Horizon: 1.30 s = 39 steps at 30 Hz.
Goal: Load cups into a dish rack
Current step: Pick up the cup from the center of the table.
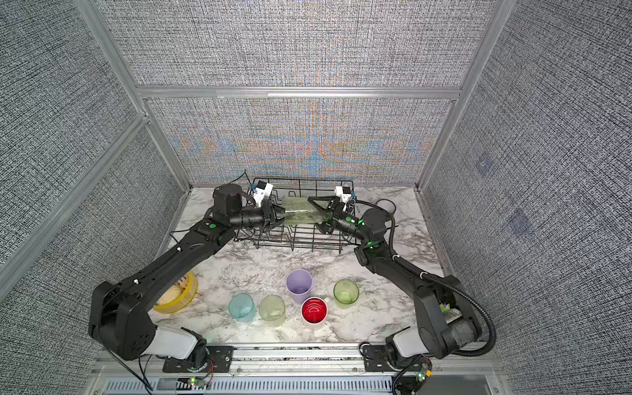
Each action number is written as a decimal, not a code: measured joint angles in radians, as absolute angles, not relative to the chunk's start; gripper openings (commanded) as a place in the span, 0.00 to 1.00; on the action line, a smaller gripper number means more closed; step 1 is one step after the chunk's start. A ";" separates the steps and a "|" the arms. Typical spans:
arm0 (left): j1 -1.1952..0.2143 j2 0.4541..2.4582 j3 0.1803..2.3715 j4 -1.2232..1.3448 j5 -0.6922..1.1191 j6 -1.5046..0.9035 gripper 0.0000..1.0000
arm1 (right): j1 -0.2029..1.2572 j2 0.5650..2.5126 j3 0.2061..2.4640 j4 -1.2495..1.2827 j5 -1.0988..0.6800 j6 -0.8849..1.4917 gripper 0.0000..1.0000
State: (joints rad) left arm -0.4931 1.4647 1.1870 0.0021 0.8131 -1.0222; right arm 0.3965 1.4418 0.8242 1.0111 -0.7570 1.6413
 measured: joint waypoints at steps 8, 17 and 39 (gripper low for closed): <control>-0.495 1.484 1.191 -0.019 0.818 -1.013 0.26 | 0.398 1.449 0.805 1.015 -0.737 1.628 0.67; -0.468 1.478 1.213 -0.142 0.785 -0.929 0.48 | 0.378 1.456 0.812 0.944 -0.730 1.551 0.64; -0.338 1.284 1.115 -0.547 0.584 -0.584 0.61 | 0.249 1.668 1.388 -0.140 -0.472 0.583 0.64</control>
State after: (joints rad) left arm -0.3378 1.2842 1.1149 -0.5472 0.5842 -0.5838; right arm 0.2485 1.6676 1.3880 -0.1398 -0.4717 0.5835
